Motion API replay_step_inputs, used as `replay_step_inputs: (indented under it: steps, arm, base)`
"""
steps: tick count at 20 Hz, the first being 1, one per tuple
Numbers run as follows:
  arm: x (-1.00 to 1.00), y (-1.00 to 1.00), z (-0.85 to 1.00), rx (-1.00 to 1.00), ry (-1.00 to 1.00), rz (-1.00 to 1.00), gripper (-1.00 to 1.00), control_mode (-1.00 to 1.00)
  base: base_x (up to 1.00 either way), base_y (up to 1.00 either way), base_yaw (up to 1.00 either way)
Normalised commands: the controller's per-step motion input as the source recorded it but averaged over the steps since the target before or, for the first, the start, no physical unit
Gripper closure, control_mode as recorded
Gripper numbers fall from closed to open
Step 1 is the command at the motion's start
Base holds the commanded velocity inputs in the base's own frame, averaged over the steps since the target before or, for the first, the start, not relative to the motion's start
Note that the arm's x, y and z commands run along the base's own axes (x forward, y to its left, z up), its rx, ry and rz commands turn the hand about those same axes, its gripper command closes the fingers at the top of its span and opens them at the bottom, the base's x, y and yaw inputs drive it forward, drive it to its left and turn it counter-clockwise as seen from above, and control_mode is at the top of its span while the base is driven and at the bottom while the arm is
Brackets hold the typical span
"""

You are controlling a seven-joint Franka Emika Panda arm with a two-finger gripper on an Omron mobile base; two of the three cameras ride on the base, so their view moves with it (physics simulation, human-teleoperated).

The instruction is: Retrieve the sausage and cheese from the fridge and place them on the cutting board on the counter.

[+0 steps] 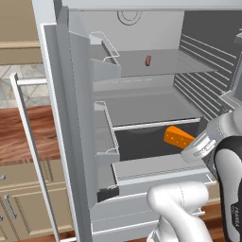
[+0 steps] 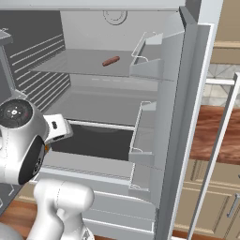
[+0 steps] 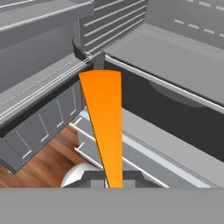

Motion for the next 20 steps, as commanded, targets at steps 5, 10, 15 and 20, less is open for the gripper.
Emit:
replay_step_inputs:
  steps: [5, 10, 15, 20]
  arm:
    - [0.00, 0.00, 0.00, 0.00, 0.00, 0.00, 1.00, 1.00]
    - [0.00, 0.00, 0.00, 0.00, 0.00, 0.00, 1.00, 1.00]
    - [0.00, 0.00, 0.00, 0.00, 0.00, 0.00, 1.00, 1.00]
    - [0.00, 0.00, 0.00, 0.00, 0.00, 0.00, 1.00, 1.00]
  base:
    - [0.00, 0.00, 0.00]
    - [-0.40, 0.01, -0.01]
    - [-1.00, 0.00, -0.01]
    - [-1.00, 0.03, 0.00]
